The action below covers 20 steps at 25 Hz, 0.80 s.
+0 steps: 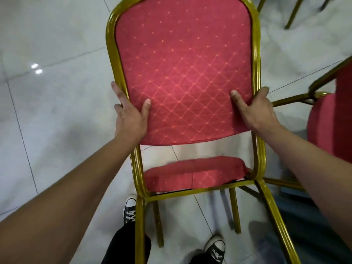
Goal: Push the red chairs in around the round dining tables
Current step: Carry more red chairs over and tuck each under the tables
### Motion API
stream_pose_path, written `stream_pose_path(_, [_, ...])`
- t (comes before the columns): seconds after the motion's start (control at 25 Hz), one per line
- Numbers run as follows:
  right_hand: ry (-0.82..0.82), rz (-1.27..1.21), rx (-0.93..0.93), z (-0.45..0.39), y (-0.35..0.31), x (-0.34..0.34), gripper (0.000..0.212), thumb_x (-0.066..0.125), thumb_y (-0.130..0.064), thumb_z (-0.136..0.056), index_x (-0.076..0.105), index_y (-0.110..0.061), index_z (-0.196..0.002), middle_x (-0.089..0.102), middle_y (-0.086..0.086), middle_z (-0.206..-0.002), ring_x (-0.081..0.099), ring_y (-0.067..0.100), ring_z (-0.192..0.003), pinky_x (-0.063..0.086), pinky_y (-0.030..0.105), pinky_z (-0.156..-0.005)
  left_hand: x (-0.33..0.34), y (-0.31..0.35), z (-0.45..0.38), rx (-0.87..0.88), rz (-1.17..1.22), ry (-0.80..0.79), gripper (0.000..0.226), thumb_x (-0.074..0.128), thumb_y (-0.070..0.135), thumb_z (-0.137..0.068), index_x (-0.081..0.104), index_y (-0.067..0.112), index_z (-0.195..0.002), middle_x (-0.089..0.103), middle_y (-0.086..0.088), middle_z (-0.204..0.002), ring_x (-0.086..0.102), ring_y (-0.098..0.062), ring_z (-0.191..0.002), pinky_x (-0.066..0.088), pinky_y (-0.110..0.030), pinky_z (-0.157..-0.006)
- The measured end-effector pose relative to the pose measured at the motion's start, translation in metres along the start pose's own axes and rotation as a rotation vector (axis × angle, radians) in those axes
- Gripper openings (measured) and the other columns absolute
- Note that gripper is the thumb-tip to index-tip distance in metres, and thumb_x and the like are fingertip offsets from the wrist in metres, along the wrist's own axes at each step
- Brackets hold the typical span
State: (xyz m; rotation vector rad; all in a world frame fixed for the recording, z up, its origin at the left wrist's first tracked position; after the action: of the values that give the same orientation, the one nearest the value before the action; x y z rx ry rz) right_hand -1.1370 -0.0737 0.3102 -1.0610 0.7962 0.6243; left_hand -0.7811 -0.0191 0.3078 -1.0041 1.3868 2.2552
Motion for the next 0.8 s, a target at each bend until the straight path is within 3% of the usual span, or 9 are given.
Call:
stream_pose_path(0.2, [0.147, -0.129, -0.063, 0.02, -0.021, -0.088, 0.081, 0.05, -0.088, -0.079, 0.031, -0.018, -0.116, 0.054, 0.003, -0.112, 0.052, 0.024, -0.096, 0.04, 0.036, -0.079, -0.047, 0.081, 0.016, 0.178, 0.113, 0.041, 0.106, 0.055, 0.064, -0.093, -0.02, 0.026, -0.158, 0.038, -0.015, -0.157, 0.049, -0.036, -0.136, 0.04, -0.055, -0.113])
stream_pose_path(0.32, [0.228, -0.211, -0.056, 0.04, -0.023, -0.131, 0.074, 0.053, -0.085, -0.081, 0.031, -0.021, -0.111, 0.055, 0.0, -0.107, 0.051, 0.021, -0.092, 0.037, 0.031, -0.079, -0.07, 0.117, 0.039, 0.23, 0.177, 0.085, 0.1, 0.06, 0.063, -0.091, -0.003, 0.025, -0.159, 0.043, -0.008, -0.155, 0.052, -0.032, -0.134, 0.044, -0.053, -0.111])
stream_pose_path(0.48, [0.288, -0.334, -0.034, 0.082, -0.015, -0.171, 0.069, 0.06, -0.076, -0.084, 0.038, -0.019, -0.117, 0.06, -0.002, -0.11, 0.055, 0.017, -0.093, 0.036, 0.022, -0.075, -0.092, 0.149, 0.072, 0.25, 0.248, 0.076, 0.084, 0.062, 0.063, -0.089, 0.019, 0.022, -0.149, 0.052, -0.003, -0.144, 0.059, -0.029, -0.125, 0.053, -0.05, -0.101])
stream_pose_path(0.6, [0.299, -0.456, 0.03, 0.119, -0.001, -0.189, 0.07, 0.066, -0.068, -0.085, 0.046, -0.016, -0.127, 0.064, -0.005, -0.114, 0.061, 0.015, -0.103, 0.045, 0.028, -0.086, -0.108, 0.169, 0.094, 0.181, 0.317, 0.107, 0.072, 0.063, 0.066, -0.087, 0.037, 0.019, -0.135, 0.061, 0.005, -0.118, 0.064, -0.017, -0.107, 0.054, -0.023, -0.081])
stream_pose_path(0.64, [0.289, -0.492, 0.054, 0.131, 0.004, -0.194, 0.07, 0.065, -0.07, -0.084, 0.048, -0.017, -0.126, 0.063, -0.01, -0.109, 0.062, 0.011, -0.098, 0.047, 0.027, -0.082, -0.114, 0.177, 0.099, 0.153, 0.369, 0.132, 0.068, 0.065, 0.067, -0.085, 0.042, 0.02, -0.128, 0.06, 0.01, -0.108, 0.063, -0.009, -0.1, 0.05, -0.018, -0.076])
stream_pose_path(0.72, [0.261, -0.542, 0.08, 0.151, 0.011, -0.202, 0.067, 0.06, -0.075, -0.08, 0.053, -0.021, -0.12, 0.06, -0.016, -0.101, 0.057, -0.003, -0.089, 0.041, 0.017, -0.072, -0.129, 0.199, 0.101, 0.115, 0.469, 0.173, 0.061, 0.067, 0.07, -0.08, 0.048, 0.024, -0.116, 0.057, 0.016, -0.098, 0.06, 0.001, -0.09, 0.05, -0.02, -0.077])
stream_pose_path(0.8, [0.257, -0.585, 0.085, 0.17, 0.022, -0.203, 0.06, 0.053, -0.074, -0.084, 0.057, -0.024, -0.116, 0.061, -0.018, -0.101, 0.057, -0.01, -0.086, 0.037, 0.011, -0.069, -0.139, 0.215, 0.101, 0.085, 0.545, 0.164, 0.058, 0.067, 0.074, -0.075, 0.05, 0.027, -0.106, 0.06, 0.012, -0.098, 0.062, -0.003, -0.091, 0.053, -0.028, -0.085])
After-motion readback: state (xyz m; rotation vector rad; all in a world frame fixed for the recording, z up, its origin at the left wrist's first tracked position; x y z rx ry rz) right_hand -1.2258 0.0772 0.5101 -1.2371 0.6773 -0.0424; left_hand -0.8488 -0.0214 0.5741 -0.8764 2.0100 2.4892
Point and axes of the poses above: each hand's wrist, its own z-axis away from the middle knuckle, its own x-axis out of the palm, y = z × x, the point moved 6 cm from there along -z, towards the middle knuckle
